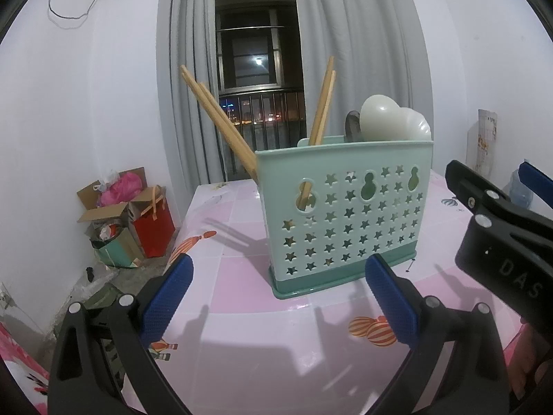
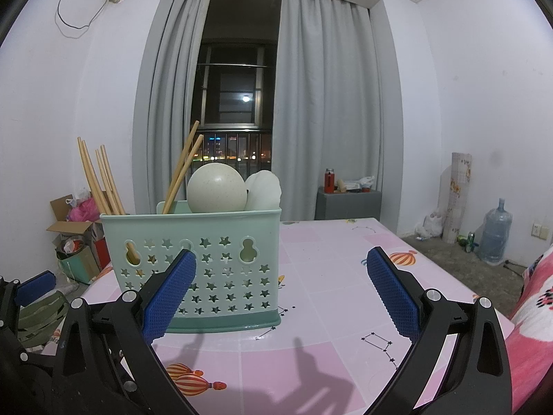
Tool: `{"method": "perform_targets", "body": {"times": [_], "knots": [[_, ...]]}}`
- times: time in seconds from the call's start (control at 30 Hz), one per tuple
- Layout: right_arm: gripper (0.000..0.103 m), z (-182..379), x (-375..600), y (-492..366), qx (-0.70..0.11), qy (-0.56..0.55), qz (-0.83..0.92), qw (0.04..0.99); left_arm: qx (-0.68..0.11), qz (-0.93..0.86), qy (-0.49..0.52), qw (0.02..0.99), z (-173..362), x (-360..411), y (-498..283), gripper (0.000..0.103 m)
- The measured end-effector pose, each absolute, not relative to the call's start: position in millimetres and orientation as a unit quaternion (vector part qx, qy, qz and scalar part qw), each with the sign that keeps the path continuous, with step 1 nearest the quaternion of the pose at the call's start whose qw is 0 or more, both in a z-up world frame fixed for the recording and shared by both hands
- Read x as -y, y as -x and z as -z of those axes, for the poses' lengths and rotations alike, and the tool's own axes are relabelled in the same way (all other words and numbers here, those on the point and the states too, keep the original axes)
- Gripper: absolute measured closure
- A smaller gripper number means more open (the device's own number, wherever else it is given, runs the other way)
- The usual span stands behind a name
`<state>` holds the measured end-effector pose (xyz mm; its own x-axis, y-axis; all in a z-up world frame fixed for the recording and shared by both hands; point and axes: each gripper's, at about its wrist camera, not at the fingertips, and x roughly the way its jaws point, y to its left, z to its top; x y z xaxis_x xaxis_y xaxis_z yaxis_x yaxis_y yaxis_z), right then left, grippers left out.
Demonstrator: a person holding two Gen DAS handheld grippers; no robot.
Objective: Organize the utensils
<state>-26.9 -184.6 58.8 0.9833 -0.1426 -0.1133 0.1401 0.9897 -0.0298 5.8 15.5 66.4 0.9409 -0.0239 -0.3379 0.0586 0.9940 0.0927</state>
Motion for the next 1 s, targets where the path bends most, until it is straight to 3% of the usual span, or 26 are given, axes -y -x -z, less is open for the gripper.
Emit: {"method": "perform_targets", "body": {"times": [1.0], "knots": [[0.008, -59.1, 184.7, 26.8, -0.058, 0.01, 0.071, 0.996, -0.173, 0.021, -0.054, 0.983, -61.2, -15.7, -10.7, 0.005]]}}
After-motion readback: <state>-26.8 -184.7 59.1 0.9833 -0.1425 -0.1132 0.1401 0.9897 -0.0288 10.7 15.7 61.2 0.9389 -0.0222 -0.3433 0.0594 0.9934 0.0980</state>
